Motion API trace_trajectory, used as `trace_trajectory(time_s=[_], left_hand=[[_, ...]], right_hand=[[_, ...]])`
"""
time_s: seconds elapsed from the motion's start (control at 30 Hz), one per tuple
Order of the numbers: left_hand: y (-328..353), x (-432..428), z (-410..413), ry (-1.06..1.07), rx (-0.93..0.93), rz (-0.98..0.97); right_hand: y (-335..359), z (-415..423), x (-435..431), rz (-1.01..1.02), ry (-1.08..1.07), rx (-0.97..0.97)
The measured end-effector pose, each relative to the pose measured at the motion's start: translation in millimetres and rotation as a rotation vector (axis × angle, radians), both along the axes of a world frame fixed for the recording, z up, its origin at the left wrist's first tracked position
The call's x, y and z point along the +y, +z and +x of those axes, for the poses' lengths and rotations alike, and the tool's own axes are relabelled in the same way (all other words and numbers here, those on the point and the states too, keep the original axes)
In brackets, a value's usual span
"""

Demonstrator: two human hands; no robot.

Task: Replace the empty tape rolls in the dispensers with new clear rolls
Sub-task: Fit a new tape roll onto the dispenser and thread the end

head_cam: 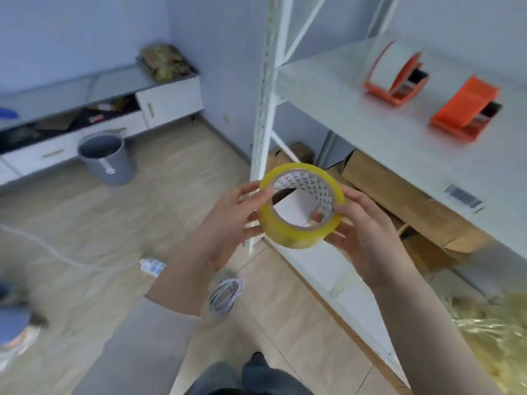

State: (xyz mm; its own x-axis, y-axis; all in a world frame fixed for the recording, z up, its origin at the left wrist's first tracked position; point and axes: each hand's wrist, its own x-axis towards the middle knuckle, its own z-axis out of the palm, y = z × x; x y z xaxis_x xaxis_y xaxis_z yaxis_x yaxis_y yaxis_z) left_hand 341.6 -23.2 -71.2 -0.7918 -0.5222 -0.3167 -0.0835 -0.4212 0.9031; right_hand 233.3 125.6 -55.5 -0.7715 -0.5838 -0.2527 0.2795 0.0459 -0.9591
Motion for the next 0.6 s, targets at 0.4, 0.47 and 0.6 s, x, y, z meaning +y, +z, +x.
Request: trace_trajectory(time_s=[0.4,0.47,0.6], left_hand=[[86,-13,-172,-0.44,0.295,-0.238],[99,-19,-191,-0.513,0.388,-0.373],[118,-29,-228,-0.717,0.535,-0.664]], right_hand=[[95,-100,31,-0.2,-0.401,-0.182],[106,-111,35,-0.185,-0.471,-0.192],[123,-127,38,-0.139,-0.544,-0.225]])
